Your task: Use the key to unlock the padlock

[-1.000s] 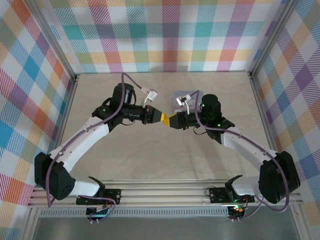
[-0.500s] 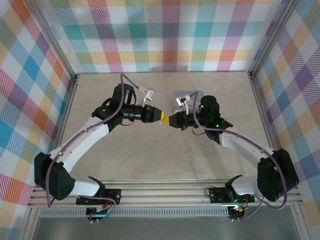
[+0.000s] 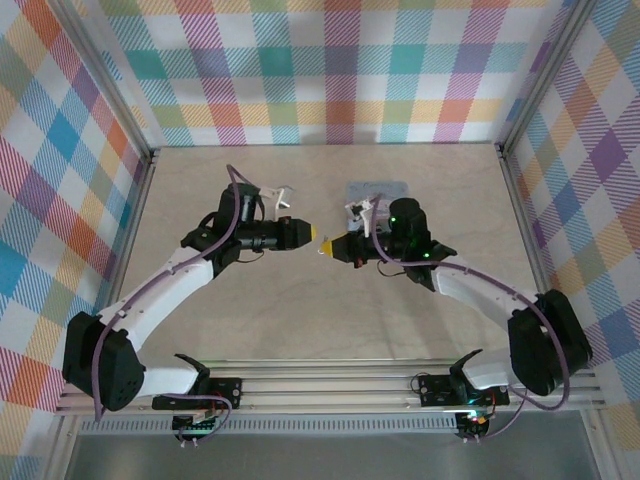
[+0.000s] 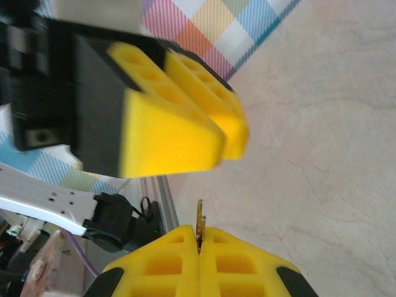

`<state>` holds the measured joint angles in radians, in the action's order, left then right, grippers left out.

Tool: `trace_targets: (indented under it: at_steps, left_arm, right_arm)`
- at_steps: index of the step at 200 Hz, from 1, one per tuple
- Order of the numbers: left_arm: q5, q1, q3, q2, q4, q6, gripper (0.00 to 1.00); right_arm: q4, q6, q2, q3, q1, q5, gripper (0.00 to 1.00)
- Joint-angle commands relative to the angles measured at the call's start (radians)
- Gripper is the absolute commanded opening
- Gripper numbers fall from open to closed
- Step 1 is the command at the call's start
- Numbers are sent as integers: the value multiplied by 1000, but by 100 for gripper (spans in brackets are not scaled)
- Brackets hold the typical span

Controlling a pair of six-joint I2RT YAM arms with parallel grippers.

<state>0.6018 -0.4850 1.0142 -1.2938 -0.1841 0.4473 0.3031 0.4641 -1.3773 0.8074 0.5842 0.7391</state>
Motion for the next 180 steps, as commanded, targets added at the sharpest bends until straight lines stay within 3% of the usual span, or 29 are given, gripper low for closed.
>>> trace_targets:
  at_steps: [1,24,85,128,180]
  left_arm:
    - [42,7,-48,29,141,63,26]
    - [65,6,-83,51,204,83,27]
    - [70,-4,-77,24,152,47,31]
    - [21,-38,-62,20,58,-21,37]
    - [-28,-65,-58,18,-2,-62,34]
  right_arm:
    - [-44,-88,-33,18,30,-22,0]
    - [-26,-96,-48,17,47,-25,0]
    - [-11,-102,-44,24,59,-29,0]
    - [1,-90,-28,18,59,-61,0]
    - [5,-85,-20,20,59,-73,0]
